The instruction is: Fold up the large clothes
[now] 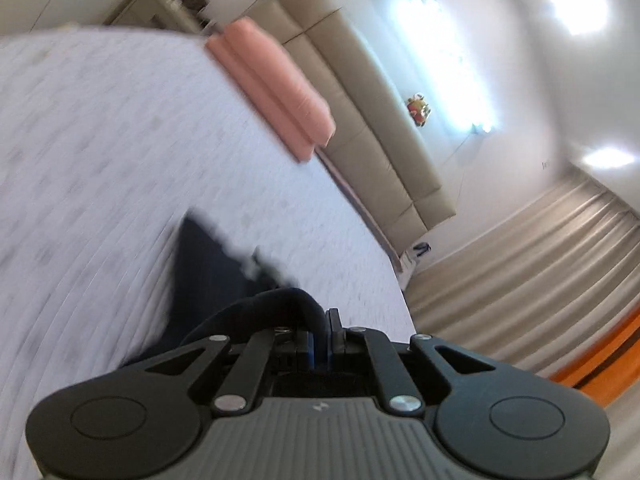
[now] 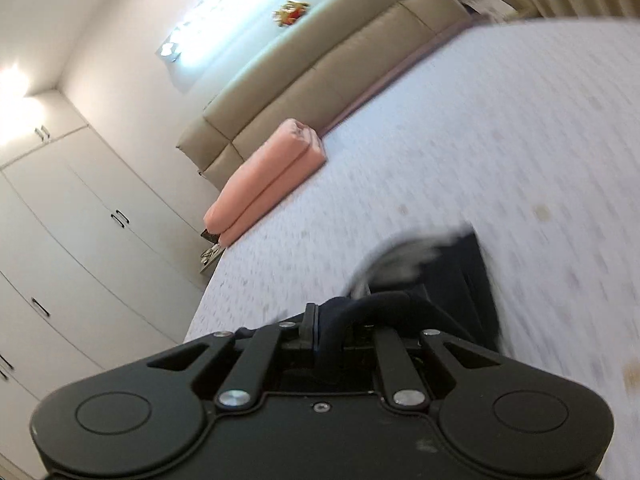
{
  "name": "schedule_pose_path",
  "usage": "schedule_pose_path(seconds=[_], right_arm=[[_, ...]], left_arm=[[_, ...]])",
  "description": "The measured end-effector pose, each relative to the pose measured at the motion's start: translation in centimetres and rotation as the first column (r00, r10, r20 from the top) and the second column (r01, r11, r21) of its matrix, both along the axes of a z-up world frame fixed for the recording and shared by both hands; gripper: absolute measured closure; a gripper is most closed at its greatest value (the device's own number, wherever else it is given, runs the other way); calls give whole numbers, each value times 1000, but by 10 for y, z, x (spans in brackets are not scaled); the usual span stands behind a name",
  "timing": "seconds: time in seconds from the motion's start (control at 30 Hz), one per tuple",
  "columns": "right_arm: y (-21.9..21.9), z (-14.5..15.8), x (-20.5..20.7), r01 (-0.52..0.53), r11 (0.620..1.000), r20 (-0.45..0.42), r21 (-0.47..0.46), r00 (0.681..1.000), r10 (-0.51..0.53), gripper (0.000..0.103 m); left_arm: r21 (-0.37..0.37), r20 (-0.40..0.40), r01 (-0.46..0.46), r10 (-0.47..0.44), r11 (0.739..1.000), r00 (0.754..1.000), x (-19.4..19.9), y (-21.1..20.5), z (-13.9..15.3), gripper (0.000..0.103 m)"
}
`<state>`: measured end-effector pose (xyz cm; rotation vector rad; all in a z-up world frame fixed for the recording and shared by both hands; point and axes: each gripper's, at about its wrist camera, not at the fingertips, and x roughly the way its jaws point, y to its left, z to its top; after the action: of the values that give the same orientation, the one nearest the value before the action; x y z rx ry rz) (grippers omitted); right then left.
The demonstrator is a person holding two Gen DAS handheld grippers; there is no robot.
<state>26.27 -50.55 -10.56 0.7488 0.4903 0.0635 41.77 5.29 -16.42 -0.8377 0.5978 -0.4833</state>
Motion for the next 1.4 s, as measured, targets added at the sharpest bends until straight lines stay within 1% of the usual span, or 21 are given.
schedule_pose_path(seconds=[0.07, 0.13, 0.17, 0.23, 0.27, 0.4, 0.47, 0.5, 0.57, 0.6, 0.7, 0.73, 0.8, 0.87, 0.93, 1.0, 1.03, 1.13, 1.17, 1.33, 1.4], right_arm=[[-3, 11, 36, 19, 999, 3, -29, 1000, -19, 92], [-8, 8, 73, 35, 998, -60, -59, 997, -39, 88], [-9, 1, 88, 24, 995, -121, -93, 992, -35, 60], [-13, -16, 103, 39, 986, -278, -164, 957, -84, 28], [-14, -22, 101, 29, 984, -305, -177, 949, -82, 30], [-19, -29, 74, -25, 978, -315, -207, 948, -43, 27], [-10, -27, 77, -80, 958, -313, -276, 950, -11, 32], [-3, -24, 85, -113, 944, -311, -309, 950, 11, 36], [19, -24, 102, -197, 917, -309, -347, 947, 86, 66], [34, -25, 113, -247, 900, -312, -360, 941, 134, 69], [80, -39, 148, -341, 830, -302, -441, 927, 220, 76], [93, -48, 161, -360, 804, -309, -473, 922, 231, 77], [110, -68, 184, -366, 741, -340, -564, 920, 196, 78], [114, -91, 205, -367, 686, -391, -628, 911, 130, 86], [100, -103, 215, -326, 725, -393, -607, 916, 83, 86], [87, -104, 219, -305, 772, -405, -557, 912, 68, 85], [84, -103, 219, -301, 785, -411, -542, 909, 65, 85], [86, -86, 212, -298, 791, -430, -535, 902, 49, 83], [88, -73, 203, -297, 794, -425, -530, 904, 54, 75], [131, -14, 135, -387, 829, -386, -404, 894, 229, 73], [163, -13, 114, -448, 799, -405, -402, 869, 284, 74]], left_arm=[[26, 38, 1, -2, 1000, 999, 34, -15, 20, 97], [97, 66, 1, -8, 995, 998, 71, -32, 26, 95], [160, 35, -1, -5, 987, 999, 88, -41, 24, 88], [242, -57, -4, 18, 970, 998, 111, -52, 11, 62], [277, -97, -9, 38, 961, 995, 115, -54, 3, 53], [272, -194, -22, 77, 962, 978, 93, -35, -13, 50], [294, -210, -13, 78, 956, 975, 81, -33, -10, 50], [314, -209, 7, 62, 949, 976, 79, -37, -6, 51], [390, -183, 54, 20, 919, 983, 78, -61, 3, 53], [421, -168, 83, -13, 903, 986, 76, -74, 5, 54], [524, -131, 160, -107, 836, 986, 73, -128, -2, 68], [538, -129, 178, -128, 824, 983, 75, -144, -9, 70], [539, -138, 195, -142, 820, 980, 86, -166, -29, 87], [578, -138, 158, -95, 801, 986, 99, -174, -47, 93], [536, -159, 141, -65, 832, 985, 111, -164, -68, 100], [368, -199, 131, -60, 920, 978, 116, -138, -82, 100], [306, -227, 121, -51, 944, 973, 116, -127, -84, 100], [332, -239, 102, -21, 938, 971, 99, -107, -68, 99], [364, -237, 102, -14, 926, 971, 89, -101, -60, 98], [404, -257, 106, 1, 908, 967, 23, -67, -24, 90], [407, -284, 102, 20, 908, 959, -7, -53, -19, 88]])
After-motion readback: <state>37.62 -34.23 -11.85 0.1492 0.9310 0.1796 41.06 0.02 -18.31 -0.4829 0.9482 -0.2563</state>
